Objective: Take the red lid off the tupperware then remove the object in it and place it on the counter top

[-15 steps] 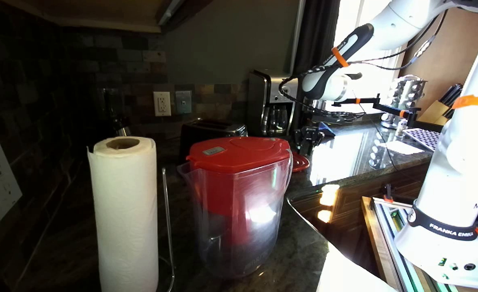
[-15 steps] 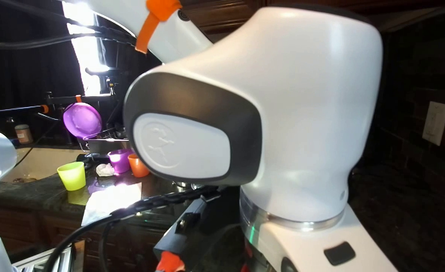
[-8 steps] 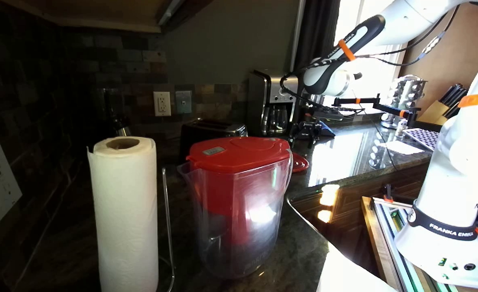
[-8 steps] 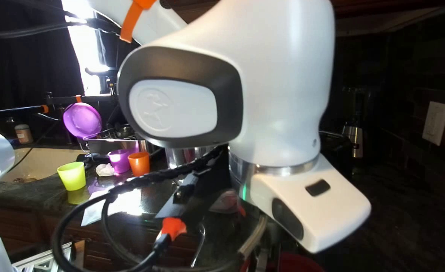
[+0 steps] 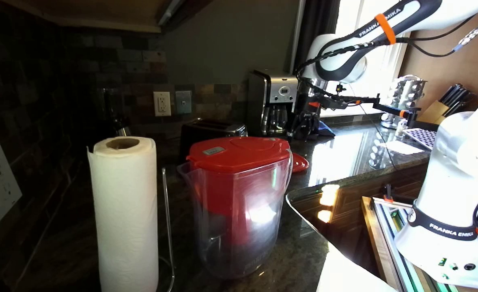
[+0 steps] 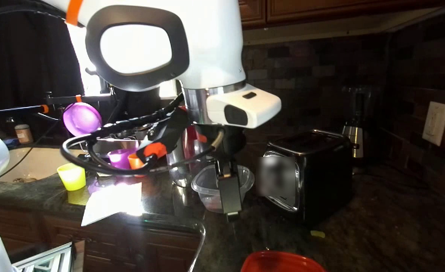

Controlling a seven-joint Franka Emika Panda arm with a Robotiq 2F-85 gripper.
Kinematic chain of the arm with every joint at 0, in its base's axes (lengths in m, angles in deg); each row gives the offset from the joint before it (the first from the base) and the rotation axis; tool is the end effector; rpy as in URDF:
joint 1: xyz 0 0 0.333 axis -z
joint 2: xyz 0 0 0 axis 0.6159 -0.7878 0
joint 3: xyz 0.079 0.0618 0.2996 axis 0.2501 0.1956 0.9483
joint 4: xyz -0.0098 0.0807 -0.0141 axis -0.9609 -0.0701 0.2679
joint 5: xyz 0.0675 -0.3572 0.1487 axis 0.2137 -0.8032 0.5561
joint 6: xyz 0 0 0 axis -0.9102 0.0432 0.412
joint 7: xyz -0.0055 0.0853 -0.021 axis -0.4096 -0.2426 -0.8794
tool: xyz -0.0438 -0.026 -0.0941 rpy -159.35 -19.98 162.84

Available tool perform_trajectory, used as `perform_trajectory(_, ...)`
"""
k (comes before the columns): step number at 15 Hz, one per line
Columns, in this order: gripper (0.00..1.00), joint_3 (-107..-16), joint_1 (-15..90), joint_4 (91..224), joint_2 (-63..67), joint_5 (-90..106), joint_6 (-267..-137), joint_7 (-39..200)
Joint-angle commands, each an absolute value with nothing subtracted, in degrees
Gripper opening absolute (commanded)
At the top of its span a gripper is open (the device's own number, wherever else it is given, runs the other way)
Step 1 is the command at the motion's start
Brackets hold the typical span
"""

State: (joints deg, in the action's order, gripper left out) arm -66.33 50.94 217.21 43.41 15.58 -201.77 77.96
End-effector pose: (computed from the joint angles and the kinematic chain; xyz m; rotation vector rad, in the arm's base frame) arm 0.3705 -0.1439 0.3891 -2.9507 0.6864 -0.2005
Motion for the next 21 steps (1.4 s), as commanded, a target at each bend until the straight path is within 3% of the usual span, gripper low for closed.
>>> perform_trajectory(1,1.00,-63.9,46.0,219.4,48.8,15.6,-198.8,74.6)
perform_trajectory(9,1.00,-59.2,35.8,216.2,43.1,16.0,-200.6,70.5)
perform_trajectory(21,1.00,-58.5,35.0,211.4,30.9,14.7,-208.3,63.8)
